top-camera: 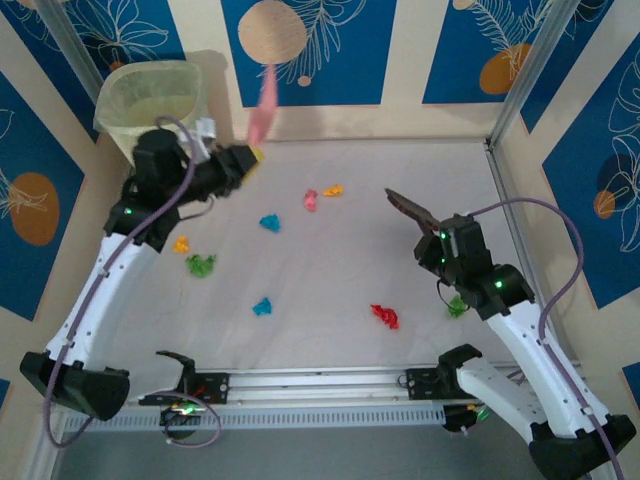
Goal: Sweep away the paper scraps from the table
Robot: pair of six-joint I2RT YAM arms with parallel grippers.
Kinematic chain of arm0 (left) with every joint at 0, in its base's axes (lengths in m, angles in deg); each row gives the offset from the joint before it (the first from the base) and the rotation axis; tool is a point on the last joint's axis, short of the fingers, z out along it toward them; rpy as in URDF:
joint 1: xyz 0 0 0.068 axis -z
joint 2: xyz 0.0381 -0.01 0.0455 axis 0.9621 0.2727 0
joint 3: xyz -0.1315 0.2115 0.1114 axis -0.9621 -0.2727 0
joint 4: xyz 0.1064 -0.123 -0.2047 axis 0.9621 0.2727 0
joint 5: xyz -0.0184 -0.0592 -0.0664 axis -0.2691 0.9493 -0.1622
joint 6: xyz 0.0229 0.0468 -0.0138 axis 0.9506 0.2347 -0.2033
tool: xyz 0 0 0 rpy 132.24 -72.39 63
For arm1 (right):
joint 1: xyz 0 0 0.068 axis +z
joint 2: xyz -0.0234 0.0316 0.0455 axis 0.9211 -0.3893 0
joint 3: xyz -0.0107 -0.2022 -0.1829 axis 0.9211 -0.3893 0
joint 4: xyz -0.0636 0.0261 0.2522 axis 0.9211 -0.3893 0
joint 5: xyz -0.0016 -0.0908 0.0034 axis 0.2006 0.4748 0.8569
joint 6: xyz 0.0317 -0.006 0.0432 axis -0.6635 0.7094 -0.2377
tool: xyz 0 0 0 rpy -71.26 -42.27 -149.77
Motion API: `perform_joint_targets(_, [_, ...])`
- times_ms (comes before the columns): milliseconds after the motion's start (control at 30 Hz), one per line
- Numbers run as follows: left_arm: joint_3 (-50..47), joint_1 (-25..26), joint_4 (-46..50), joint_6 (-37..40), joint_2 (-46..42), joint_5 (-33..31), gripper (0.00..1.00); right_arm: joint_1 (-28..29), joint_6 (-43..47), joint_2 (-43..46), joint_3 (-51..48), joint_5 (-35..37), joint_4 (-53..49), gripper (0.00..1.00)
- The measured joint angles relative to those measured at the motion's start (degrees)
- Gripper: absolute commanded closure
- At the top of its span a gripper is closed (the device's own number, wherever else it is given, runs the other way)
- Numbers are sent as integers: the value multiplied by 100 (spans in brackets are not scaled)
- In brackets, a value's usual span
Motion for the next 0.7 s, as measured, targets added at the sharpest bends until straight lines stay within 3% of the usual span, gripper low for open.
perform_joint_targets(100, [-514,763,629,730,-184,-400,100,-175,-20,-315,282,-46,63,100])
perform_joint_targets(300, [-1797,1810,1773,1596,-787,-1241,100,-358,76,-1292,907,-588,313,100])
perform_joint_targets(467, [-2524,2573,2192,1871,-901,-1825,100,-315,354,-2505,1904,-968,315,100])
perform_joint_targets(700, [-3230,3233,2352,1893,-905,-2334,100,46,1021,-3910,3198,-752,26,100])
